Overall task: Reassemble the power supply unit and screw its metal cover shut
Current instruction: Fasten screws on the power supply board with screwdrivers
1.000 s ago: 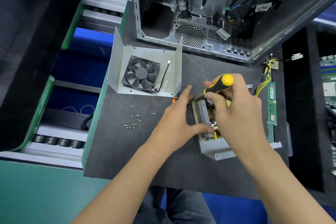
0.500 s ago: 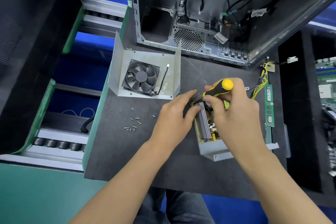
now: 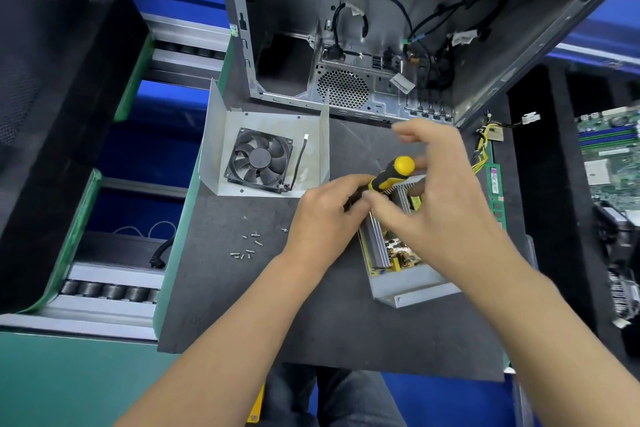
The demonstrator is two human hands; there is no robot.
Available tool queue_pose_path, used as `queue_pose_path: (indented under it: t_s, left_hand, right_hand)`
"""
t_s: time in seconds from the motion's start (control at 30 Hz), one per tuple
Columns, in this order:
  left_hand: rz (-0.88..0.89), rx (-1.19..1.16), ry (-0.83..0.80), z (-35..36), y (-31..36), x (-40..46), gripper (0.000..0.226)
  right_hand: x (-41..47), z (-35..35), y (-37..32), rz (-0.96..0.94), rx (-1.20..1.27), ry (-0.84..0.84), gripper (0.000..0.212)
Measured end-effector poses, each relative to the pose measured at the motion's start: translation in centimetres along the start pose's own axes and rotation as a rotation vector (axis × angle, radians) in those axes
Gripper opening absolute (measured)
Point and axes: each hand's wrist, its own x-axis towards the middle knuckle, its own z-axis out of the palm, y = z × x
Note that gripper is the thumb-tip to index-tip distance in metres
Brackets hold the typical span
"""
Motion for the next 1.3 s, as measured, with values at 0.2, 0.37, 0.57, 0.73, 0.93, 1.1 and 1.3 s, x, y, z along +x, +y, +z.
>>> queue_pose_path:
  t_s: [0.2, 0.37, 0.57, 0.73, 0.93, 1.1, 1.3]
  left_hand:
    - [-0.021, -0.012, -0.031, 0.0, 0.0, -0.1, 0.026]
    - [-0.271, -0.163, -0.002, -1.0, -0.7, -3.3, 0.055]
    - [-0.193, -0.002, 0.152, -2.9, -1.6, -6.7, 0.039]
    - [-0.105, 0.135, 0.176, -4.0, -3.1, -8.0, 0.031]
    - [0.043, 0.201, 0.172, -3.8, -3.7, -8.3, 0.026]
    - [0.049, 0.247, 0.144, -3.7, -3.9, -8.2, 0.022]
    - [0.046, 0.279, 0.129, -3.5, -3.9, -7.9, 0.019]
  right_hand:
    - [2.6, -1.7, -0.4, -0.315, -0.467, -0.172, 0.006]
    - [3.6, -2.1, -1.5, -0.376, -0.618, -0.239, 0.026]
    - [3.6, -2.1, -2.0, -0.207, -0.555, -0.453, 0.017]
    - [3.9, -1.6, -2.7, -0.194, -0.792, -0.445, 0.027]
    - [4.4, -1.1, -3.4, -0.224, -0.77, -0.536, 0.009]
    - [3.7, -1.2, -3.5, -0.14, -0.865, -0.524, 0.021]
    - [3.5, -1.0, -4.0, -0.141, -0.946, -0.5, 0.017]
